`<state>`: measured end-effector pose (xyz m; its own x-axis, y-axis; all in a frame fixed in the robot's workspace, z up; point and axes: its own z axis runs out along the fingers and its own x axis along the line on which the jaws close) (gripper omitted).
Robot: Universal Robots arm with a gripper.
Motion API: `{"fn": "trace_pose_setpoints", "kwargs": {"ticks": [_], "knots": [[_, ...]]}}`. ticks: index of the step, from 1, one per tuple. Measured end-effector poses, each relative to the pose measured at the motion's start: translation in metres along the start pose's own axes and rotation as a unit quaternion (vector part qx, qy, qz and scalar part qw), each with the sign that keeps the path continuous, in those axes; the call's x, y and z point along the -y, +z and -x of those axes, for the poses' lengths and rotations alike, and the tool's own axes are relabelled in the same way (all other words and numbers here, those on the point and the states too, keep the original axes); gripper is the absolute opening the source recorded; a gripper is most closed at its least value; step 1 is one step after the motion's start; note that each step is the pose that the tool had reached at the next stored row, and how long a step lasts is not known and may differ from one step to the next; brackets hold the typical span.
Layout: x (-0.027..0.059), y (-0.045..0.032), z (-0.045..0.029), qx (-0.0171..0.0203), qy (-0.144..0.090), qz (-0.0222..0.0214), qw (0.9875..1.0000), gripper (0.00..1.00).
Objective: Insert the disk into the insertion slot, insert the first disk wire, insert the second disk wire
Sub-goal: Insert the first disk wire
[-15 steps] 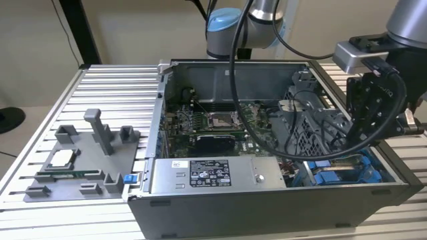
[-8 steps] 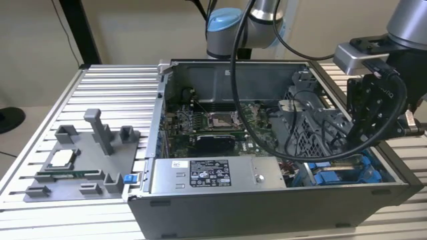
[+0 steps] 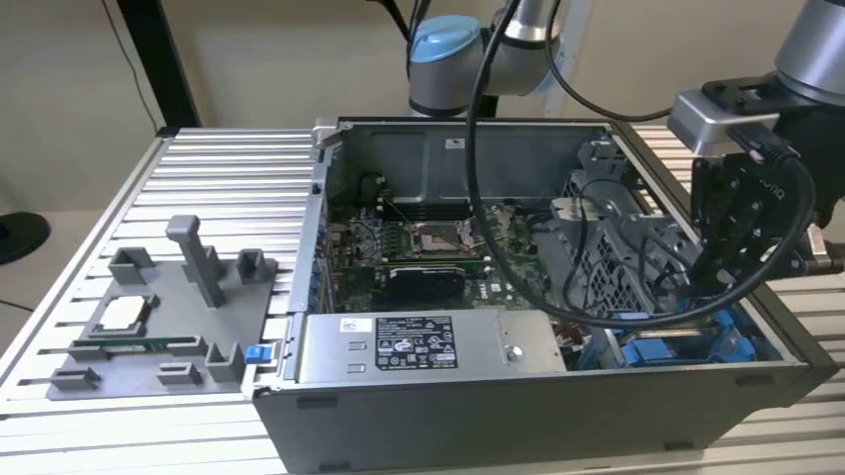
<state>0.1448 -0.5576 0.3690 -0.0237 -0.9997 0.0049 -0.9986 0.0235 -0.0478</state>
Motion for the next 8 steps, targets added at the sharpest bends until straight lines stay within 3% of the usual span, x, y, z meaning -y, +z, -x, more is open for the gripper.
{"fn": "trace_pose_setpoints", "kwargs": {"ticks": [8], "knots": [[0.0067, 0.0045, -0.0079, 0.0253, 0.001, 0.0052, 0.9997, 0.00]]}}
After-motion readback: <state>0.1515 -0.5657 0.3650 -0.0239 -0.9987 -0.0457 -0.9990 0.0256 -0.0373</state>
